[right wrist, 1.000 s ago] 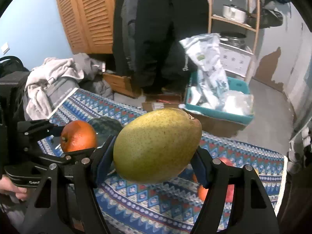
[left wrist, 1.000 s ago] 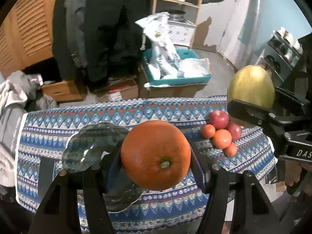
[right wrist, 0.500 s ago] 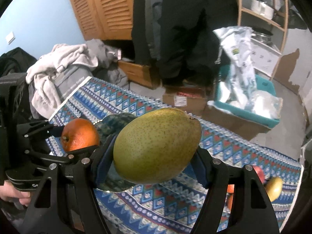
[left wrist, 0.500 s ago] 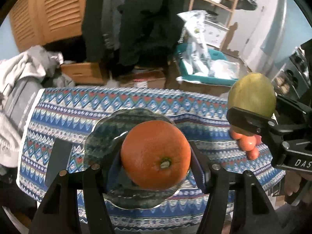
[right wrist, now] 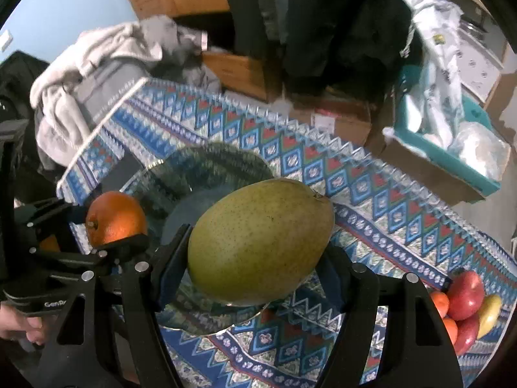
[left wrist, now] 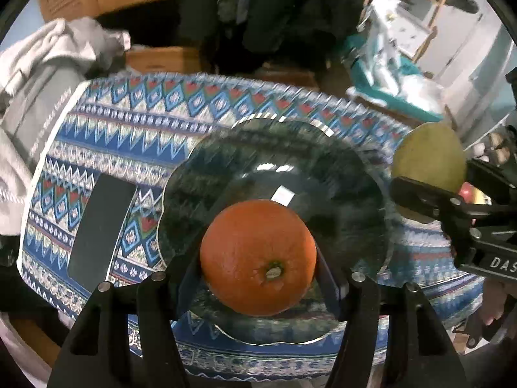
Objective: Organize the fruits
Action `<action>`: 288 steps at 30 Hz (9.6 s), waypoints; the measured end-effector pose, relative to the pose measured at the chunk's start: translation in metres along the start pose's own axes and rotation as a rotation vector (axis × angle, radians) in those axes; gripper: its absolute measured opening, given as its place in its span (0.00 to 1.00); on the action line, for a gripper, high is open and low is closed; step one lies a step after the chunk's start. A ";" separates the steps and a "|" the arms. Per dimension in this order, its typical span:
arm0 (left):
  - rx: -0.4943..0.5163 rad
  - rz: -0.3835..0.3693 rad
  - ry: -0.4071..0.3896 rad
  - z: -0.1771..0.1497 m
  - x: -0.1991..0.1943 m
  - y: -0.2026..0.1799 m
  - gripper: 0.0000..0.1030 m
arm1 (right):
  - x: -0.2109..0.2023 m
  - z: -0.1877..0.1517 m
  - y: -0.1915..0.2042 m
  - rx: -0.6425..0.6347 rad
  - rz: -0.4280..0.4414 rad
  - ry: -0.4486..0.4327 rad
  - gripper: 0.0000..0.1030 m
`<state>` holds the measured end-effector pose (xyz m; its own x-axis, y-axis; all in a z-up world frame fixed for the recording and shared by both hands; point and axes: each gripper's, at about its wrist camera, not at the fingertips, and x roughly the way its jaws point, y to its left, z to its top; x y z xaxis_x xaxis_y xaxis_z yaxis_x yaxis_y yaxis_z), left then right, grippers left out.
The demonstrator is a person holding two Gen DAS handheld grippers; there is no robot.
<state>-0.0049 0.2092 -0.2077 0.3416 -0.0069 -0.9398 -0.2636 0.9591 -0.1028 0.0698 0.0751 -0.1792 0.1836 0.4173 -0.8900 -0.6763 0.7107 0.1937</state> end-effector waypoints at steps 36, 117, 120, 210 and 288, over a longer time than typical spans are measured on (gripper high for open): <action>0.024 0.052 0.144 -0.028 0.048 -0.007 0.70 | 0.043 -0.017 -0.003 0.020 0.066 0.123 0.65; 0.402 -0.155 -0.083 0.007 -0.074 -0.270 0.79 | -0.241 -0.156 -0.223 0.369 -0.299 -0.227 0.79; 0.396 -0.160 -0.067 0.013 -0.067 -0.275 0.79 | -0.238 -0.157 -0.234 0.377 -0.298 -0.200 0.79; 0.398 -0.265 0.138 0.050 0.078 -0.316 0.46 | -0.095 -0.165 -0.348 0.539 -0.249 0.051 0.66; 0.188 -0.248 -0.261 0.015 -0.114 -0.126 0.46 | -0.169 -0.036 -0.064 0.100 -0.019 -0.248 0.66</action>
<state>0.0024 0.0931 -0.0824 0.5978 -0.1958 -0.7774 0.0171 0.9726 -0.2318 0.0569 -0.0613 -0.0558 0.3729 0.5207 -0.7680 -0.5997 0.7668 0.2287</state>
